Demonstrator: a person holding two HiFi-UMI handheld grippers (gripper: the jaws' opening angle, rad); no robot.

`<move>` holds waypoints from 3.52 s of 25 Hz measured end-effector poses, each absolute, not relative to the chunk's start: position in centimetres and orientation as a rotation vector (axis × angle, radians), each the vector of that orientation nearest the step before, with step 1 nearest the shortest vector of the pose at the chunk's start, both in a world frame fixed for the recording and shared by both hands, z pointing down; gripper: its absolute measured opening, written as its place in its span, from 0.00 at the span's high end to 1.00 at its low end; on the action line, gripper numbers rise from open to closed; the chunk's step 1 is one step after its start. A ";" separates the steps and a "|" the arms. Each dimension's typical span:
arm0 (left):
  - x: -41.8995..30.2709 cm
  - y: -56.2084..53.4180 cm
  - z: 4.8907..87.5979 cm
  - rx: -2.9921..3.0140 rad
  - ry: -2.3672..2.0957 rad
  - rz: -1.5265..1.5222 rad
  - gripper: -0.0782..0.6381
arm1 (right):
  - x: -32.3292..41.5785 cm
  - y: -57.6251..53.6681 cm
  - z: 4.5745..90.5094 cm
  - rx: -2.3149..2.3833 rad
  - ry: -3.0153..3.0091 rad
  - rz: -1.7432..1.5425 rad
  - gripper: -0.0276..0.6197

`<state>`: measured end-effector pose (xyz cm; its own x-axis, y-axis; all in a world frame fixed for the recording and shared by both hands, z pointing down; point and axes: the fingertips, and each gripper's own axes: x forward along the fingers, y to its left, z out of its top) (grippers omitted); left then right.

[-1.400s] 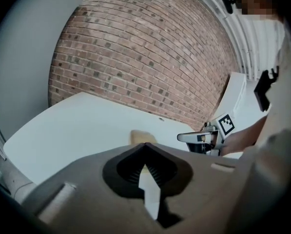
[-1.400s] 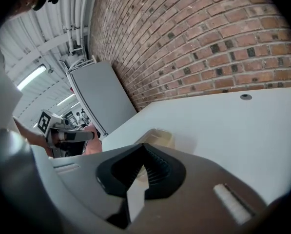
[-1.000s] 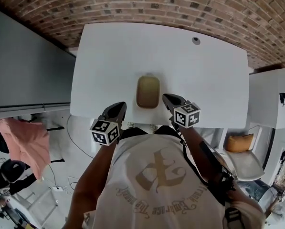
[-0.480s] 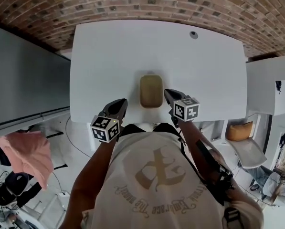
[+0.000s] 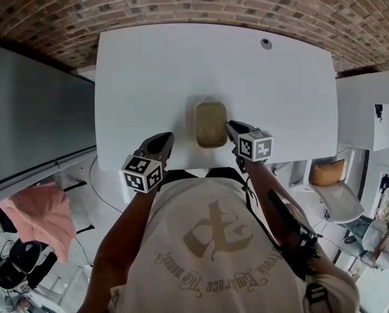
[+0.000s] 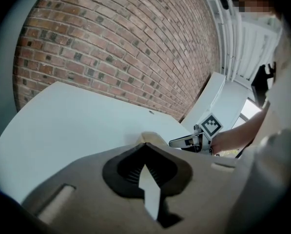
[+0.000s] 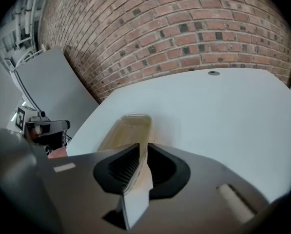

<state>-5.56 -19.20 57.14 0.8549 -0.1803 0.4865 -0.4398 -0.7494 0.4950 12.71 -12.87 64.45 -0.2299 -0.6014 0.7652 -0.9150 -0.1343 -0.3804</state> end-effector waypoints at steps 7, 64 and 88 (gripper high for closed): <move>-5.8 -19.8 58.0 2.390 -0.415 0.566 0.89 | 12.9 -12.9 65.3 1.701 -1.728 1.394 0.86; -4.3 -13.8 56.0 2.513 -0.226 0.623 0.89 | 15.4 -6.0 59.1 2.021 -1.795 1.393 0.92; -1.9 -2.9 55.4 2.512 -0.336 0.613 0.89 | 17.8 5.0 58.3 1.961 -1.910 1.382 0.92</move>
